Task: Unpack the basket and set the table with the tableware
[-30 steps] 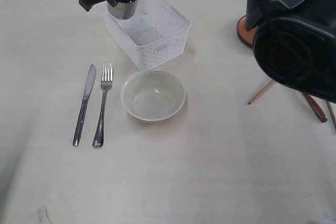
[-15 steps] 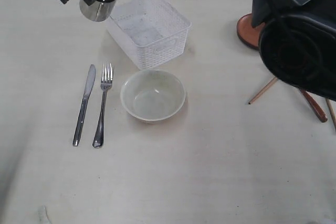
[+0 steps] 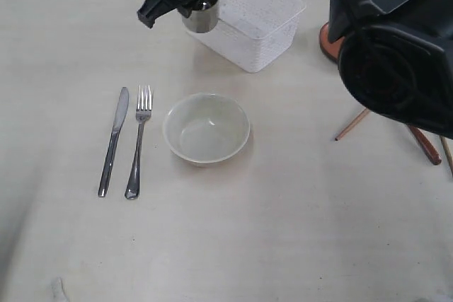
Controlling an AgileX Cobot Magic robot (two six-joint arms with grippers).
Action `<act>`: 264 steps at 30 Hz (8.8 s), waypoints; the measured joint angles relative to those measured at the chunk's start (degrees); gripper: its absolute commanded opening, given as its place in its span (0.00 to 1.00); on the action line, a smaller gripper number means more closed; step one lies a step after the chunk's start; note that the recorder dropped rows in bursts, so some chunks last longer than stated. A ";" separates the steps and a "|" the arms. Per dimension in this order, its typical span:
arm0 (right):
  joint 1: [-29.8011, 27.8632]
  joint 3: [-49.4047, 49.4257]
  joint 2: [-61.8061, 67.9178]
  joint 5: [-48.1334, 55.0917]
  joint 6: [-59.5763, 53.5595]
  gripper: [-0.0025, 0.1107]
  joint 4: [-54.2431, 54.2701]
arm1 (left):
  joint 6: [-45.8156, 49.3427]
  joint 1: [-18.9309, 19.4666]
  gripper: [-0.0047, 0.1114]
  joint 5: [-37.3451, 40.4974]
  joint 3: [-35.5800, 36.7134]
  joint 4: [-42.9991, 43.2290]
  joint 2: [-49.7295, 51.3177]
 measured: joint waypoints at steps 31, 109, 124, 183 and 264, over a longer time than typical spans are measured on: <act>7.19 0.00 5.16 -8.44 9.92 0.02 4.54 | 0.00 0.00 0.04 0.00 0.00 0.00 0.00; 4.65 -0.02 8.84 -18.10 4.01 0.35 8.86 | 0.00 0.00 0.04 0.00 0.00 0.00 0.00; 4.65 -0.02 -3.57 -13.72 2.56 0.11 10.46 | 0.00 0.00 0.04 0.00 0.00 0.00 0.00; -67.86 55.97 -36.39 -20.22 10.67 0.37 18.47 | 0.00 0.00 0.04 0.00 0.00 0.00 0.00; -88.21 55.97 -14.79 -28.30 -10.43 0.51 49.27 | 0.00 -4.64 0.04 0.00 0.00 0.00 0.00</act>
